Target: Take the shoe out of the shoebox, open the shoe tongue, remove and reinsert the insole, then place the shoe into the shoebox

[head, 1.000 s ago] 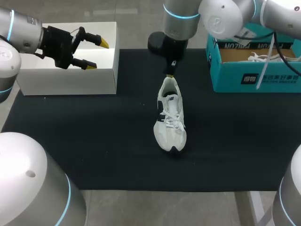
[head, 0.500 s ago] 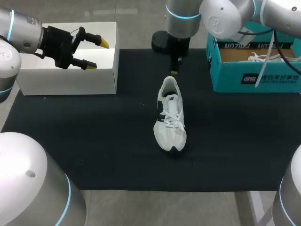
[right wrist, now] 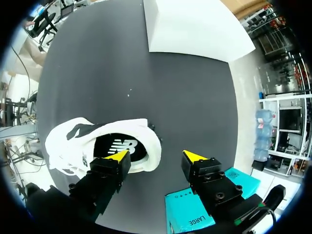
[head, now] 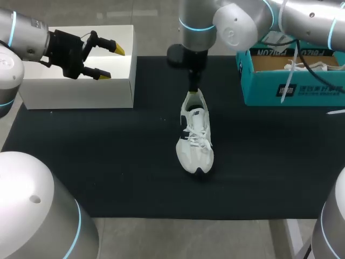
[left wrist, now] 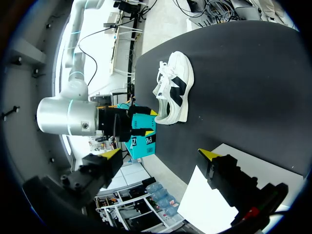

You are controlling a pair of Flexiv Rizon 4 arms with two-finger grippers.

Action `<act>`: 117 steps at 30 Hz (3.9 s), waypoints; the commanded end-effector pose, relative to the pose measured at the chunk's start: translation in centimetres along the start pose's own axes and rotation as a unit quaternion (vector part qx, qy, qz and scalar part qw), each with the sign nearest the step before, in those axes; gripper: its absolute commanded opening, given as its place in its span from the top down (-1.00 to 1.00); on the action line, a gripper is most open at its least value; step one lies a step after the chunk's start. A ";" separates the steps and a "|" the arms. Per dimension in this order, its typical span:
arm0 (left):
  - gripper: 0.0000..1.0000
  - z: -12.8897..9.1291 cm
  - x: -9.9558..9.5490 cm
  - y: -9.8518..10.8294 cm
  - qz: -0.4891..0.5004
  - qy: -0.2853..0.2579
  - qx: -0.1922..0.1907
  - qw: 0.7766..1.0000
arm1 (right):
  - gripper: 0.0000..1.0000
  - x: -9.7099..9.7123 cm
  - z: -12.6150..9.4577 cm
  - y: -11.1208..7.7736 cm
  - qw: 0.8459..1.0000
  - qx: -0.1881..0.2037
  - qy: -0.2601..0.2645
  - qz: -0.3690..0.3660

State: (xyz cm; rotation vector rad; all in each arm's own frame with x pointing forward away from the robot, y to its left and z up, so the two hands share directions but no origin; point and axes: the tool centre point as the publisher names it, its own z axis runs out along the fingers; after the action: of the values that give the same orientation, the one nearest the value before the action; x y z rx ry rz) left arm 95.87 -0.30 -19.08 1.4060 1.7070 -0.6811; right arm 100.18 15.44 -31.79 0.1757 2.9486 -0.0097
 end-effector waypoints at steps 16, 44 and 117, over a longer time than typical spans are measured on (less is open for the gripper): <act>-1.00 0.0 0.0 0.0 0.000 0.001 0.000 1.000 | -0.41 -0.3 6.3 -0.5 0.999 0.011 0.017 -0.028; -1.00 0.0 0.0 0.0 0.000 0.001 0.000 1.000 | 1.00 0.7 4.7 -1.6 0.998 0.035 0.047 -0.006; -1.00 0.0 0.0 0.0 0.000 0.001 0.000 1.000 | 1.00 -11.3 -19.0 -19.1 0.997 0.056 0.013 -0.056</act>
State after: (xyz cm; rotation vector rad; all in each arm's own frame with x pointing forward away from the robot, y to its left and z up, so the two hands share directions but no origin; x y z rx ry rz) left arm 95.87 -0.29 -19.08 1.4060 1.7071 -0.6811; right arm 105.69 -1.82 -10.87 0.0164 3.0035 -0.1929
